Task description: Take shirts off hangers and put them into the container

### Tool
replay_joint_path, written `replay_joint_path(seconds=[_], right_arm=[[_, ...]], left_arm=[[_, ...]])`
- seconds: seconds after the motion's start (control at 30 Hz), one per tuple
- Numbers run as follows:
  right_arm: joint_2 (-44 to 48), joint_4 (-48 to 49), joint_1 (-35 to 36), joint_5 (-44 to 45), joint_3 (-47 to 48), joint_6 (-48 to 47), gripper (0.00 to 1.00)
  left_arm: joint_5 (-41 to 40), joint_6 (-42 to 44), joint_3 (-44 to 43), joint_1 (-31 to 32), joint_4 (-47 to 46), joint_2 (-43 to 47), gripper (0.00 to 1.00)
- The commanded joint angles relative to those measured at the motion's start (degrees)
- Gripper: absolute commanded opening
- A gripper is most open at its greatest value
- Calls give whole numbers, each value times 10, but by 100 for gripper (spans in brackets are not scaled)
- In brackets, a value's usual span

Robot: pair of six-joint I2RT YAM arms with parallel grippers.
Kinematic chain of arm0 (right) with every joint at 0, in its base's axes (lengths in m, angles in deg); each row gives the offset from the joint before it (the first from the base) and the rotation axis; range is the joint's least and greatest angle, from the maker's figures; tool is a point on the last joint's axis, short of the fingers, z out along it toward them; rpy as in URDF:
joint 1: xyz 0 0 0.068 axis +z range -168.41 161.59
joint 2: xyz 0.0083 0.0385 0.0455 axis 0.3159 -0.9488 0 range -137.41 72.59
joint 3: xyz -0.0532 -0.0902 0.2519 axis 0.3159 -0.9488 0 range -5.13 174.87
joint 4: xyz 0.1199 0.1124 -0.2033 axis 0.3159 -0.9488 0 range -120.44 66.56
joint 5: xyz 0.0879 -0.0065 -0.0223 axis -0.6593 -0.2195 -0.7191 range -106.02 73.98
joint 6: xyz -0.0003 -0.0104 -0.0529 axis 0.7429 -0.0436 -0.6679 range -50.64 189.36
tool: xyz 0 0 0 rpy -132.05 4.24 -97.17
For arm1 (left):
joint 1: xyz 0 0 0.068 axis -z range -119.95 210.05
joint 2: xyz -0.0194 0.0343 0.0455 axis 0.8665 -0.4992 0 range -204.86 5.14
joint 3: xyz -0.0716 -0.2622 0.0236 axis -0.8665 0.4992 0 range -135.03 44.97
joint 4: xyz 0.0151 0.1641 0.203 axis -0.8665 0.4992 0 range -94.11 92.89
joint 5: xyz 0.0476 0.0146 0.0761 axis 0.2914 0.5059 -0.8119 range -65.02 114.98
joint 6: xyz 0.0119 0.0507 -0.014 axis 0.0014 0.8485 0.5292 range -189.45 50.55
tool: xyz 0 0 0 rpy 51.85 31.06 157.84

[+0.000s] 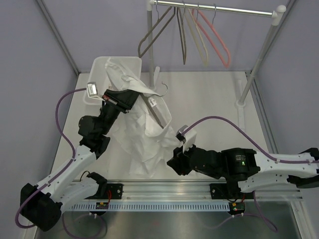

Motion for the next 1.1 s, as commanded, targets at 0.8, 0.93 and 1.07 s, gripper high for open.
replay_joint_path(seconds=[0.8,0.93,1.07], right_arm=[[-120,33,-59,-28,229,-248,49],[-102,44,-110,-49,195,-250,49],[-87,48,-126,-66,179,-253,48]], left_arm=[[-203,52,56,246,82,128,0],[-205,54,57,254,88,135,0],[-205,52,61,259,92,139,0]])
